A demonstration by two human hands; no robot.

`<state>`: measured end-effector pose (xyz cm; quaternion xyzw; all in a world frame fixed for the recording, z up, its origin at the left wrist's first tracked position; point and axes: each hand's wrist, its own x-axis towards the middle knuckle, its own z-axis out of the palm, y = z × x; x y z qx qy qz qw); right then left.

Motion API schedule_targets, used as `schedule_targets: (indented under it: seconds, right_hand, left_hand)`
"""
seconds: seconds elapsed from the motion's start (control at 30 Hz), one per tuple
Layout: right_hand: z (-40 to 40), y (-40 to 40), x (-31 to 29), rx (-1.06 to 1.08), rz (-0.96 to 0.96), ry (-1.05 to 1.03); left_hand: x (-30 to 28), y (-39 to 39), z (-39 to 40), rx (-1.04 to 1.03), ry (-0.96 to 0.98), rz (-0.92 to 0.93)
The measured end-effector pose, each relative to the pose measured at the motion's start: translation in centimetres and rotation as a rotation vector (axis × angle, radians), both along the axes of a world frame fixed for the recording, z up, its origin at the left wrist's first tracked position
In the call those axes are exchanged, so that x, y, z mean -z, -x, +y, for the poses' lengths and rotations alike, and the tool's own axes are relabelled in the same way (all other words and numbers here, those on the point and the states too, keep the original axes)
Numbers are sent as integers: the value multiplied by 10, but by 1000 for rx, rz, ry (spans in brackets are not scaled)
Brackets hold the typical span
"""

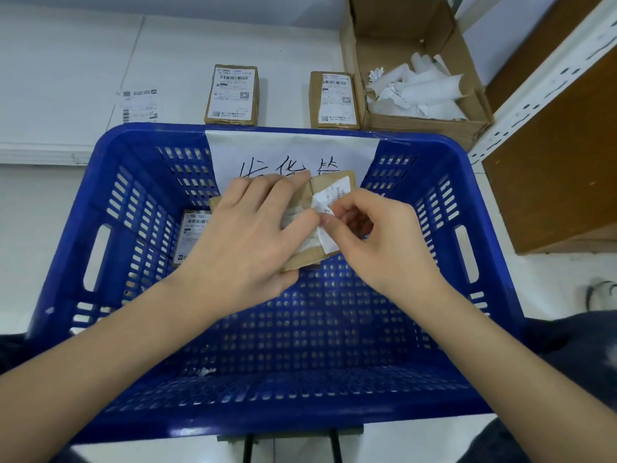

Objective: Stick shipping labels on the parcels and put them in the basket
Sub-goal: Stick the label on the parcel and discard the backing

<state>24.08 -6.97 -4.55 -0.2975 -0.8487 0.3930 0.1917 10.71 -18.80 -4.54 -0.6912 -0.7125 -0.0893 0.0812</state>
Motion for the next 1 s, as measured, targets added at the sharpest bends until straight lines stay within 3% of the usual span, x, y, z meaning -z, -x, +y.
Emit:
schedule_targets:
  seconds: [0.33, 0.73, 1.0]
  right_hand:
    - [2, 1, 0, 40, 24, 134]
    - [11, -4, -12, -54, 243, 363]
    - [19, -6, -12, -25, 391, 668]
  left_hand:
    - [-2, 1, 1, 18, -17, -19]
    - [-1, 11, 3, 31, -109, -80]
    - [-2, 17, 2, 40, -112, -101]
